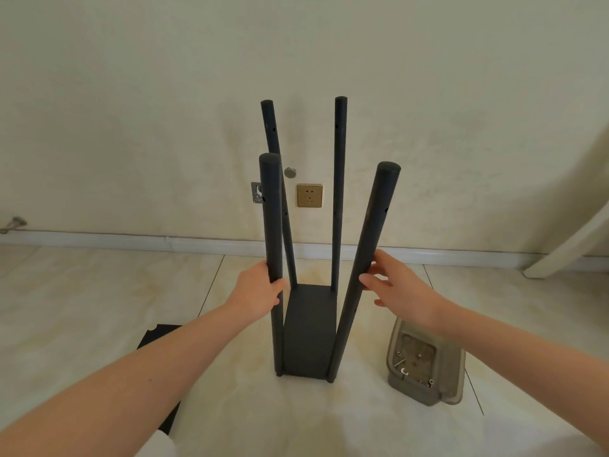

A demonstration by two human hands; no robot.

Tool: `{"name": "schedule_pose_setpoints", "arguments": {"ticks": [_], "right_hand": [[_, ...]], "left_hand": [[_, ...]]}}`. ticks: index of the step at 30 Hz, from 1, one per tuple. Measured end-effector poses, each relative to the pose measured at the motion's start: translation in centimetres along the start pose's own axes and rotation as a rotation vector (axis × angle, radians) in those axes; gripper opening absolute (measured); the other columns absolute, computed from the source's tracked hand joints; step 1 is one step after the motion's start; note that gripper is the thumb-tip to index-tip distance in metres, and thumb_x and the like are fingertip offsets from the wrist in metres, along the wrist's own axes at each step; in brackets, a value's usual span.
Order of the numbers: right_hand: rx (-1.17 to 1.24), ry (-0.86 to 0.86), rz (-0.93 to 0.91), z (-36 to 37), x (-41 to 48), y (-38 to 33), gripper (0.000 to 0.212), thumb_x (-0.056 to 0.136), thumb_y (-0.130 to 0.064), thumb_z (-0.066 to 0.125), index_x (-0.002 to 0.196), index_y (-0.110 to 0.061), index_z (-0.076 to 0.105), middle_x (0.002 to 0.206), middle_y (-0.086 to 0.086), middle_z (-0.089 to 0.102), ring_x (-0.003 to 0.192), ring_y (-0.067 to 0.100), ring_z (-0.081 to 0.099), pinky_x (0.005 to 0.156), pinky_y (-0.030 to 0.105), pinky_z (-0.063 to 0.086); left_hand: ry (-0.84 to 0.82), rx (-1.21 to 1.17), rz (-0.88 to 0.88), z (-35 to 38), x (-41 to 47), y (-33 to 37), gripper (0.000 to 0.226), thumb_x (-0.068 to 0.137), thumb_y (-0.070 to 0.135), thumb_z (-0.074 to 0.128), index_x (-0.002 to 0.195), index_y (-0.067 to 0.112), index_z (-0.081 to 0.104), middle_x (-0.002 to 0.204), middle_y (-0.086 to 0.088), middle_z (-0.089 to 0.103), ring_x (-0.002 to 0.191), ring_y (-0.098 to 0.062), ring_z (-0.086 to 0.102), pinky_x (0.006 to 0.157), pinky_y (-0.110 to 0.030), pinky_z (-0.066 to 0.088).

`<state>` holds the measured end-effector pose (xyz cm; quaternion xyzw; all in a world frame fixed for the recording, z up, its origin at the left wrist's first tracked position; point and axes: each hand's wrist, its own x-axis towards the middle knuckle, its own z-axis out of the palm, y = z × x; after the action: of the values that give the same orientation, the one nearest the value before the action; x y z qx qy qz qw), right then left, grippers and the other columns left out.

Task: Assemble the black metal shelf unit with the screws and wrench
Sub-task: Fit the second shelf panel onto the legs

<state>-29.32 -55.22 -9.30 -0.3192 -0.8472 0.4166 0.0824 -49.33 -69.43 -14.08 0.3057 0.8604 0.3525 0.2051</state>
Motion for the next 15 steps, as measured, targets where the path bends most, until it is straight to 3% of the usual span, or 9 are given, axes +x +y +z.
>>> {"name": "schedule_pose_setpoints", "arguments": {"ticks": [3,6,9,12,15], "right_hand": [[-0.021,-0.037,-0.054,0.4,-0.7,-0.5,0.041,0.101,-0.025,0.052,0.141,-0.025,0.041,0.127,-0.003,0.060,0.111,0.018,0.064,0.100,0.036,0.052],[-0.039,-0.069,-0.127,1.1,-1.4,-1.1,0.044,0.099,-0.029,0.055,0.140,-0.034,0.040,0.118,-0.013,0.062,0.094,0.008,0.069,0.084,0.018,0.053],[0.006,-0.090,-0.182,2.2,-2.1,-2.1,0.036,0.097,-0.027,0.059,0.123,-0.048,0.043,0.100,-0.030,0.061,0.083,-0.005,0.069,0.069,0.004,0.049],[0.081,-0.099,-0.186,3.4,-2.2,-3.5,0.030,0.096,-0.027,0.061,0.120,-0.040,0.048,0.102,-0.019,0.069,0.083,-0.002,0.070,0.068,0.005,0.049],[0.110,-0.131,-0.196,5.1,-1.8,-4.9,0.034,0.092,-0.026,0.067,0.123,-0.032,0.054,0.110,-0.010,0.072,0.088,0.005,0.071,0.085,0.021,0.054]], "left_hand": [[-0.040,0.021,-0.010,-1.5,-0.4,0.1,0.023,0.100,0.019,0.061,0.120,0.013,0.052,0.104,0.001,0.058,0.086,-0.020,0.071,0.074,-0.025,0.057],[-0.027,0.028,-0.008,-2.7,-0.8,0.0,0.037,0.101,0.018,0.059,0.135,0.007,0.050,0.112,-0.003,0.058,0.090,-0.022,0.070,0.082,-0.030,0.058],[-0.015,-0.008,-0.018,-3.7,-0.9,-0.4,0.043,0.100,0.017,0.060,0.140,0.008,0.046,0.115,-0.004,0.057,0.096,-0.025,0.070,0.088,-0.035,0.059],[-0.016,0.006,-0.017,-4.5,-0.7,-0.7,0.053,0.098,0.018,0.064,0.145,0.010,0.041,0.121,-0.006,0.057,0.102,-0.024,0.067,0.085,-0.031,0.055],[-0.006,0.034,-0.049,-4.6,-0.4,-0.8,0.061,0.096,0.021,0.067,0.148,0.010,0.035,0.139,-0.010,0.052,0.124,-0.028,0.056,0.095,-0.034,0.047]]}}
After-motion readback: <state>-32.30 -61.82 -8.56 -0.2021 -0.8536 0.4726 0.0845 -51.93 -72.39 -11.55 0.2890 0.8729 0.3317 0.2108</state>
